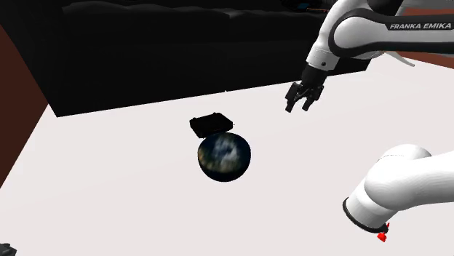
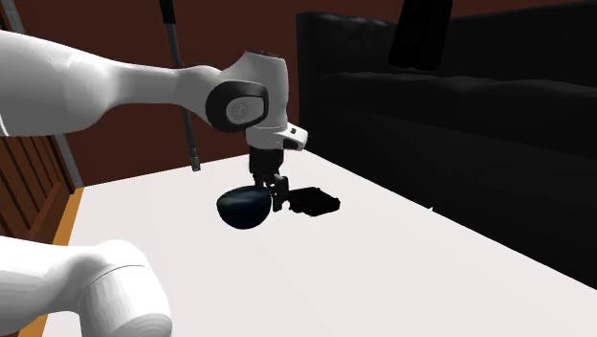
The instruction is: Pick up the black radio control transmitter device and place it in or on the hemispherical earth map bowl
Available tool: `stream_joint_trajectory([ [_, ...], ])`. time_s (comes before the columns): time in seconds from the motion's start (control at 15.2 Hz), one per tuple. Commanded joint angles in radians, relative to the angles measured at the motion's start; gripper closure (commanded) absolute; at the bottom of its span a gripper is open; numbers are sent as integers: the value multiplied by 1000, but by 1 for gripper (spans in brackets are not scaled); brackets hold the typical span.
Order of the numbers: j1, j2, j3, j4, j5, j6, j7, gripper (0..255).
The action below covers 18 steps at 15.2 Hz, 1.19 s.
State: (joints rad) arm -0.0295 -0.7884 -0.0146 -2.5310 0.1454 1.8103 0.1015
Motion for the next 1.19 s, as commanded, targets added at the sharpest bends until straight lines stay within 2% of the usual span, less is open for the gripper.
stream_joint_trajectory([
  [0.0, 6, 8, 9, -63, 68, 106, 50, 0],
  [0.4, 57, 100, 26, -201, 289, 444, 136, 0],
  [0.59, 117, 189, 26, -235, 438, 632, 141, 0],
  [0.73, 178, 265, 13, -239, 563, 758, 118, 0],
  [0.92, 309, 398, -39, -206, 818, 932, 14, 0],
  [1.12, 453, 544, -115, -113, 1195, 1041, -215, 0],
])
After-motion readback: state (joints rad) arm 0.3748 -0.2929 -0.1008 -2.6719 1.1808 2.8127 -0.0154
